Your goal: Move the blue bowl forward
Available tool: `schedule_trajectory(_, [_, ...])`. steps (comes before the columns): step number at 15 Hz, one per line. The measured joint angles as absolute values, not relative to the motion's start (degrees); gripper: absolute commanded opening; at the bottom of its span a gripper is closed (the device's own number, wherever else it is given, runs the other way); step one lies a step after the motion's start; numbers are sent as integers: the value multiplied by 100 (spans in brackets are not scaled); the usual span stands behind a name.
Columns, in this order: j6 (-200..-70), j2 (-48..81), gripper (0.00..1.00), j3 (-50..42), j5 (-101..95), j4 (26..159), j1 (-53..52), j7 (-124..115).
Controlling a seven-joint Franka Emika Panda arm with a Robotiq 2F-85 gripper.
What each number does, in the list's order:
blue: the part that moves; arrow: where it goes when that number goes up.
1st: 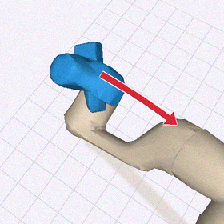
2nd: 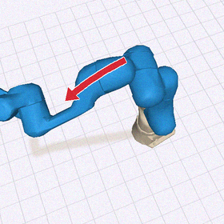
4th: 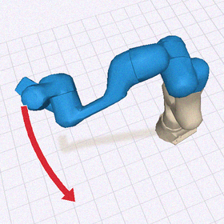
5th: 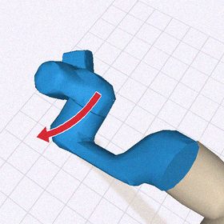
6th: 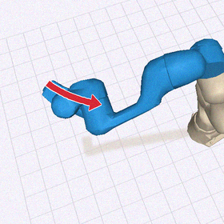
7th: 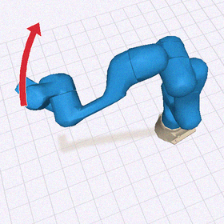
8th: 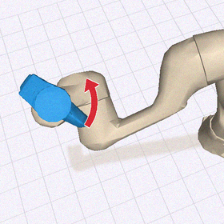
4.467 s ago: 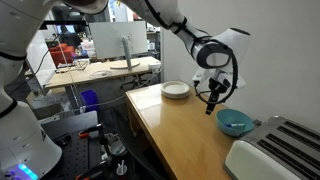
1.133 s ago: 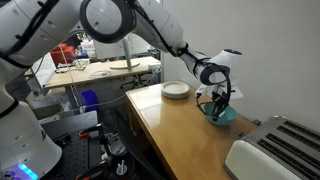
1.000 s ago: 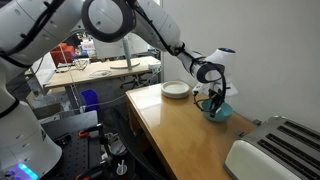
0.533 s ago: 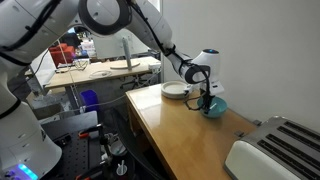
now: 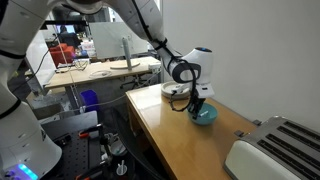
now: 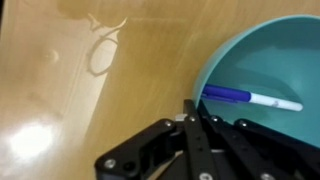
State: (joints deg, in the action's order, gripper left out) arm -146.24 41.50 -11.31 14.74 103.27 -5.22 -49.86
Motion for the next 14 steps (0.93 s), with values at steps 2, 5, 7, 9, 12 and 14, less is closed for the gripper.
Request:
schedule_trajectory(2, [-14664,3864,1,-1107,1472,10767,-602,-4983])
schedule_trajectory(5, [-15108,3492,1,-1088,1472,11469,-822,-4987])
schedule_trajectory(7, [-15513,3266,1,-1086,1472,11973,-1010,-4996])
schedule_trajectory(9, [-16127,3055,1,-1083,1480,12529,-1165,-4996])
schedule_trajectory(12, [-17028,2761,1,-982,1626,13327,-1219,-4986])
schedule_trajectory(14, [-17511,2547,1,-868,1837,13806,-1180,-4969])
